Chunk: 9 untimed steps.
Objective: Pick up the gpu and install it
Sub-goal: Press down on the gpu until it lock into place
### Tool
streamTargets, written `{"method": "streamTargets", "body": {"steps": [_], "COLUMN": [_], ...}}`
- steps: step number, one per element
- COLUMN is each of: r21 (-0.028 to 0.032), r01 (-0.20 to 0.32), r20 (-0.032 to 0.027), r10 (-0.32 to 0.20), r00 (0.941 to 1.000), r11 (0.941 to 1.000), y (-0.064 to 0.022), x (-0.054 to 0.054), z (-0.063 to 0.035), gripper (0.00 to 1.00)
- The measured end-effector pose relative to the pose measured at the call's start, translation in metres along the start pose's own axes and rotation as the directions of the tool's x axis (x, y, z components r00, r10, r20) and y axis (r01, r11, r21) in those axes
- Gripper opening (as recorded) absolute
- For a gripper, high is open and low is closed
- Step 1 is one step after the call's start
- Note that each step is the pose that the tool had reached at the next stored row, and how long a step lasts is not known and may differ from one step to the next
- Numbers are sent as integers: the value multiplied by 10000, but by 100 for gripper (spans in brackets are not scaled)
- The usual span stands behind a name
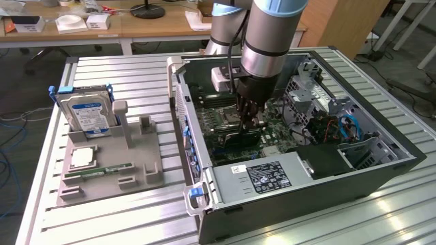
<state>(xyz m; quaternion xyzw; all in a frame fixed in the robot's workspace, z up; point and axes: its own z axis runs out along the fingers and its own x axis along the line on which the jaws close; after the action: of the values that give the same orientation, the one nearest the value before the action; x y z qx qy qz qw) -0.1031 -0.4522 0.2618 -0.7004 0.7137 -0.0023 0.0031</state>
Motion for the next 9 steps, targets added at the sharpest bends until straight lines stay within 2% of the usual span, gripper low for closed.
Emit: {"method": "streamTargets", "body": {"steps": [6, 9], "r21": [4, 10], "r01": [-1, -1], "r20": [10, 23], "r10": [1, 1], "r00": [10000, 10000], "r11": [10000, 10000], "y": [0, -1], "x": [-1, -3], "z": [5, -37], "gripper": [10, 10]}}
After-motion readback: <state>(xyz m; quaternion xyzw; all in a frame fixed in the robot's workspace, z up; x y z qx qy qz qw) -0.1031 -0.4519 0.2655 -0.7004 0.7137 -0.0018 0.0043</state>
